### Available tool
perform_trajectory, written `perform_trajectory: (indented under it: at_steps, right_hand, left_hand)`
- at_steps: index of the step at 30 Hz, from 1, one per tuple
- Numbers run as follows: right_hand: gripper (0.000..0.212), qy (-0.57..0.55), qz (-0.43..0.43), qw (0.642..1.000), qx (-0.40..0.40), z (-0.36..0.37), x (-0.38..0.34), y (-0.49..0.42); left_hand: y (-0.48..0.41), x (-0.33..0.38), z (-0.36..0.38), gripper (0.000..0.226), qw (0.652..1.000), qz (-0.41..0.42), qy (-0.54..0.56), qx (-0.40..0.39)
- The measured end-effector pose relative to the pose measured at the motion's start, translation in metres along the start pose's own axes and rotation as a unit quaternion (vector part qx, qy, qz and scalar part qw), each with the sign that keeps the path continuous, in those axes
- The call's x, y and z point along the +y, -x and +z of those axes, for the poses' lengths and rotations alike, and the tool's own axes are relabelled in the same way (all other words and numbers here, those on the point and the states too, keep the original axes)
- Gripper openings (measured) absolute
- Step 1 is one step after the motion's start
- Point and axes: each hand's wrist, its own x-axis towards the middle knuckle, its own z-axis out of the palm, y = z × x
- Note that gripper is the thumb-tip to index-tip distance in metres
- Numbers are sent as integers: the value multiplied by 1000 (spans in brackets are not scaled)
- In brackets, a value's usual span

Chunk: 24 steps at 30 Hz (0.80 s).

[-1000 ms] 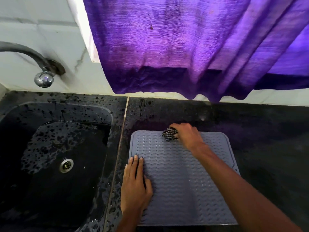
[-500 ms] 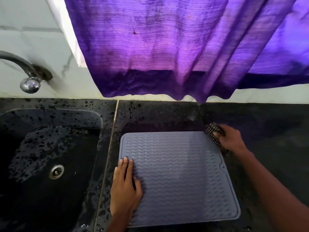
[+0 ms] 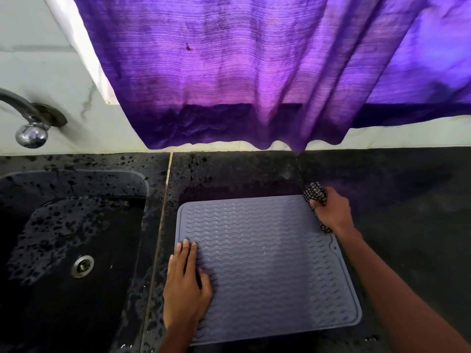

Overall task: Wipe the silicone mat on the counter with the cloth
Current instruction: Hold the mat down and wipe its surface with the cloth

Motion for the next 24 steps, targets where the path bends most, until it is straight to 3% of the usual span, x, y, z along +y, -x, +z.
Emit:
perform_trajectory:
  at_steps: [6, 12, 15, 18, 21, 24]
  right_hand:
    - [32, 93, -58, 994, 18, 16, -18, 1]
    - [31, 132, -87, 987, -32, 28, -49, 7]
    - [33, 72, -110, 988, -86, 39, -63, 12]
    - [33, -62, -83, 981, -162, 47, -67, 17]
    - [33, -60, -89, 991, -82, 44, -59, 21]
    - [32, 45, -99, 994, 2, 39, -50, 20]
  left_hand:
    - [0, -1, 0, 65, 1000, -1, 3, -3]
    - [0, 0, 1, 62, 1000, 1, 3, 0]
    - [0, 1, 0, 62, 1000, 1, 3, 0]
    - [0, 1, -1, 61, 1000, -2, 5, 1]
    - [0, 2, -1, 61, 1000, -5, 7, 1]
    - [0, 1, -1, 61, 1000, -4, 6, -5]
